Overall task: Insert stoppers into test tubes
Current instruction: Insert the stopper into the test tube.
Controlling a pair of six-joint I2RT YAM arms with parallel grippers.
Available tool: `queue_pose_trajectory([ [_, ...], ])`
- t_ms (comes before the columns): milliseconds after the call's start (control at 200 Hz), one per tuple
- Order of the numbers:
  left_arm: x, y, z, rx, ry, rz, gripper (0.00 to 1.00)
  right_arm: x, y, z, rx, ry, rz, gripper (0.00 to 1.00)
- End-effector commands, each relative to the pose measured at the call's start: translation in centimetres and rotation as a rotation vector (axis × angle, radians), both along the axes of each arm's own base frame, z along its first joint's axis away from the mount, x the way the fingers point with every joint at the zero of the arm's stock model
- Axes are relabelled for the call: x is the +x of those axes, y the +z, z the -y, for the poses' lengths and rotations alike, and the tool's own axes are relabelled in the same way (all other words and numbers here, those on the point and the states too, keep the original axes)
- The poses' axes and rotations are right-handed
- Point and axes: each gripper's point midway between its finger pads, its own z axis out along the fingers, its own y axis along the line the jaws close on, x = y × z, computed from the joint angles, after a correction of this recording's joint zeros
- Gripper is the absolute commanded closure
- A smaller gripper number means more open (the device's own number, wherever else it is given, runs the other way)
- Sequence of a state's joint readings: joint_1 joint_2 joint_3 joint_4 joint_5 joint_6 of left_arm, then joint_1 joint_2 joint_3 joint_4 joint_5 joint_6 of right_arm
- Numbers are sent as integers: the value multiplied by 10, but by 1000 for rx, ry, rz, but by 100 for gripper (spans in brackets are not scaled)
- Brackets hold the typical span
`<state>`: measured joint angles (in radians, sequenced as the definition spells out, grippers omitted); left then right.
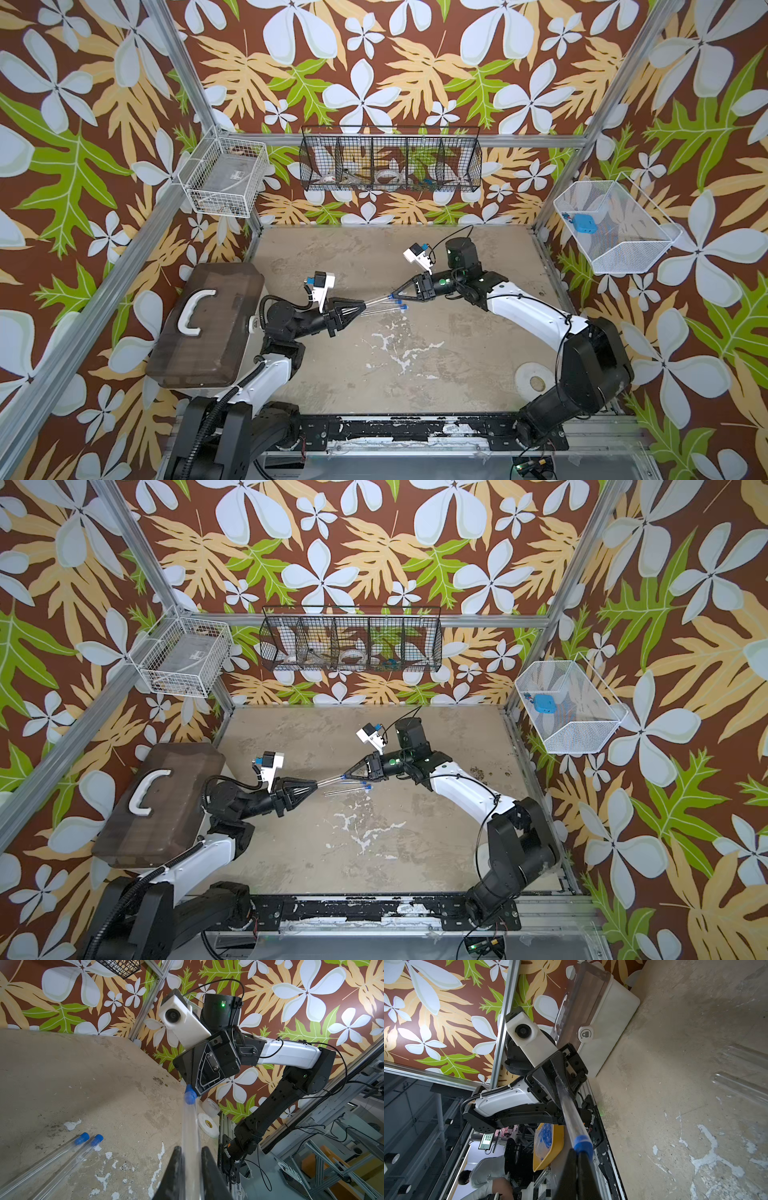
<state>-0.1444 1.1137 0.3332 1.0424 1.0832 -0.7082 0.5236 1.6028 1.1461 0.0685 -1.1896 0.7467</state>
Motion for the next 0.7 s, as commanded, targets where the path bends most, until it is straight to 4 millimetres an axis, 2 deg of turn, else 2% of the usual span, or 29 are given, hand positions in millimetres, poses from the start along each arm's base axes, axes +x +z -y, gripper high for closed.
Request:
queue_pose_trajectory([
  [0, -13, 10, 6, -2, -66, 61, 100, -16, 15, -14, 73, 79, 26, 100],
  [491, -14, 39, 2, -114, -50, 29, 100, -19, 40, -22, 179, 97, 0, 100],
  [696, -18, 49, 8, -131, -79, 44, 100, -17, 36, -26, 155, 97, 3, 100],
])
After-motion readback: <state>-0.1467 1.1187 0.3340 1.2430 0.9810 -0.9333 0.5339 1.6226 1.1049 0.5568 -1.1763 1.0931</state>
